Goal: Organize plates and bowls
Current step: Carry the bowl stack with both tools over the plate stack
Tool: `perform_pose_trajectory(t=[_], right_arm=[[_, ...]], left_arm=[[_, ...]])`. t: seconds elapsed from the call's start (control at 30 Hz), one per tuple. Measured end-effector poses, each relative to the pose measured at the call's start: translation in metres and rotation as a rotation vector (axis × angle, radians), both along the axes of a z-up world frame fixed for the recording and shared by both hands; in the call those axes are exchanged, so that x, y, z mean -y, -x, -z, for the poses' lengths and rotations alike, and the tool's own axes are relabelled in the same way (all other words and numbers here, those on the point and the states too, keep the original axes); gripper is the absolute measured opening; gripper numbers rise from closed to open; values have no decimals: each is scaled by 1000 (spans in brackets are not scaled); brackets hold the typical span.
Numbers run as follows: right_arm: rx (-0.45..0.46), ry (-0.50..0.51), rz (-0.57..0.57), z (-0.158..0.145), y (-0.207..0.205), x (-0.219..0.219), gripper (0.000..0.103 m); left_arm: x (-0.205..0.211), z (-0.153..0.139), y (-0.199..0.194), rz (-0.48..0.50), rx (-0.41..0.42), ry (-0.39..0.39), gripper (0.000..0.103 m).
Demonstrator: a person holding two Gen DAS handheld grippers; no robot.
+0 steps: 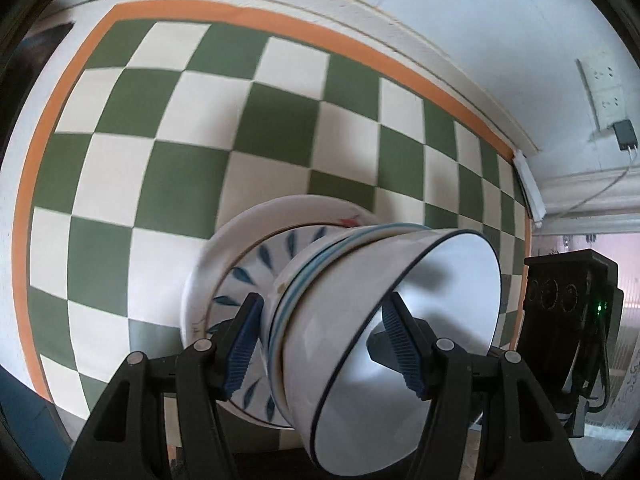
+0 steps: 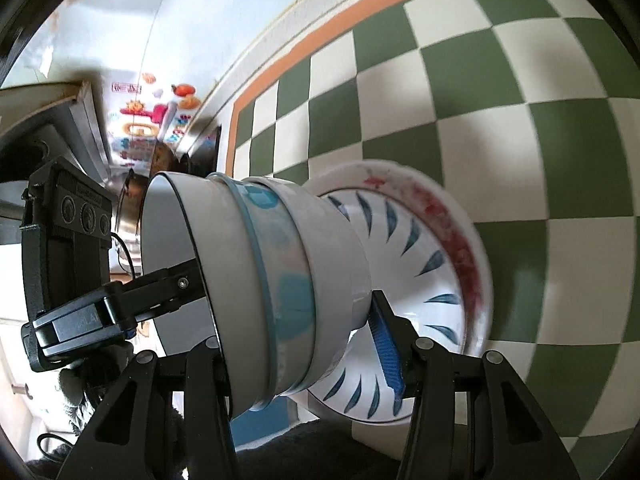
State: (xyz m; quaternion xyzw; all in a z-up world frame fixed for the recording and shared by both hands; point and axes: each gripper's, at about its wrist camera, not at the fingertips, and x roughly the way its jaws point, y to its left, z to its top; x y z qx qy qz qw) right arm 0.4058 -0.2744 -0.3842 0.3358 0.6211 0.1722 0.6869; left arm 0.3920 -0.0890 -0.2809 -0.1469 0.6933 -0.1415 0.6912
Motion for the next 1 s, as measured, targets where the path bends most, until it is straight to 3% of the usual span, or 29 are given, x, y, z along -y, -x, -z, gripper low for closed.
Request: perform_pose_trajectory(t=[0.43, 1.0], right_arm=[[-38, 22, -25, 25, -3, -14, 52], [-69, 42, -32, 26, -3, -14, 54]], left_arm=[[-2, 28, 0, -3, -41, -21, 59], [4, 30, 2, 28, -29, -54, 59]])
